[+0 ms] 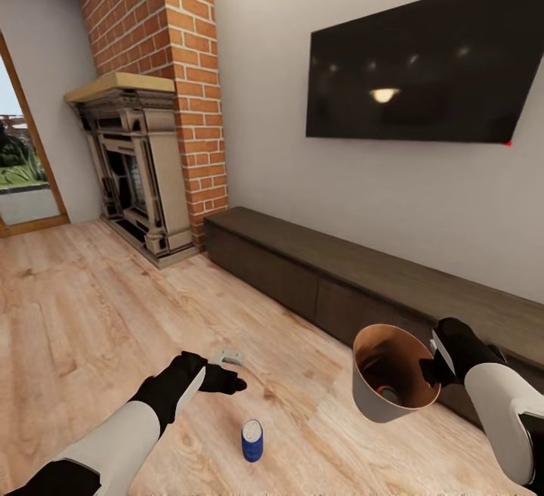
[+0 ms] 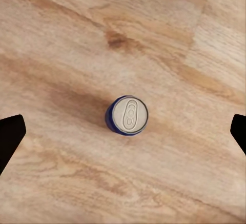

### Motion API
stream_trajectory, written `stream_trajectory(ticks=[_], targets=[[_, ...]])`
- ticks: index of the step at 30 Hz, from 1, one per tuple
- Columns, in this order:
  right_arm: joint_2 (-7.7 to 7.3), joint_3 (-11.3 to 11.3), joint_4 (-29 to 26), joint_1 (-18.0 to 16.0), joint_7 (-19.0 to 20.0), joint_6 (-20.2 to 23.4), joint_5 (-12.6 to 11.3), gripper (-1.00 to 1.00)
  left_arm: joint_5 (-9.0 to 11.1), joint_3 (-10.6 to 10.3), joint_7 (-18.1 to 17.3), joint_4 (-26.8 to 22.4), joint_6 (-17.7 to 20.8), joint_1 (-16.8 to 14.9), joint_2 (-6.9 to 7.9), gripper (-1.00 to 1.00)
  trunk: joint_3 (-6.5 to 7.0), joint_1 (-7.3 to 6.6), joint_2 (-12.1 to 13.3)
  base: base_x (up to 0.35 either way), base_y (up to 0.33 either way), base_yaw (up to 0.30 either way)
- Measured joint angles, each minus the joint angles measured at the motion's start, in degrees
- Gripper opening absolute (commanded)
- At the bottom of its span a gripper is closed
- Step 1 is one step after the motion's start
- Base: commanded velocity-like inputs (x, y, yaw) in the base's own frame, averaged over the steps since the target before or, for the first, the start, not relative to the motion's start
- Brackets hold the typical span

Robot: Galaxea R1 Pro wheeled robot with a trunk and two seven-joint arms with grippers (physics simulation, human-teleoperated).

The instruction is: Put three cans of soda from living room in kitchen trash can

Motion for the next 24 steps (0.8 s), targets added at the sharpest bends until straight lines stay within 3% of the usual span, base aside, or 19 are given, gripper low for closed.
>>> stream_trajectory(ticks=[18, 24], targets=[[-0.13, 0.1, -0.3, -0.2, 0.0, 0.4, 0.1, -1.00, 0.0, -0.2, 0.0, -0.1, -0.2, 0.0, -0.06, 1.00, -3.99, 0.46, -0.2, 0.000, 0.000, 0.000], [-0.43, 0.4, -0.4, -4.8, 0.0, 1.3, -0.1, -1.00, 0.0, -0.2, 0.0, -0.2, -0.2, 0.0, -0.09, 1.00, -5.30, 0.61, -0.3, 0.000, 0.000, 0.000]])
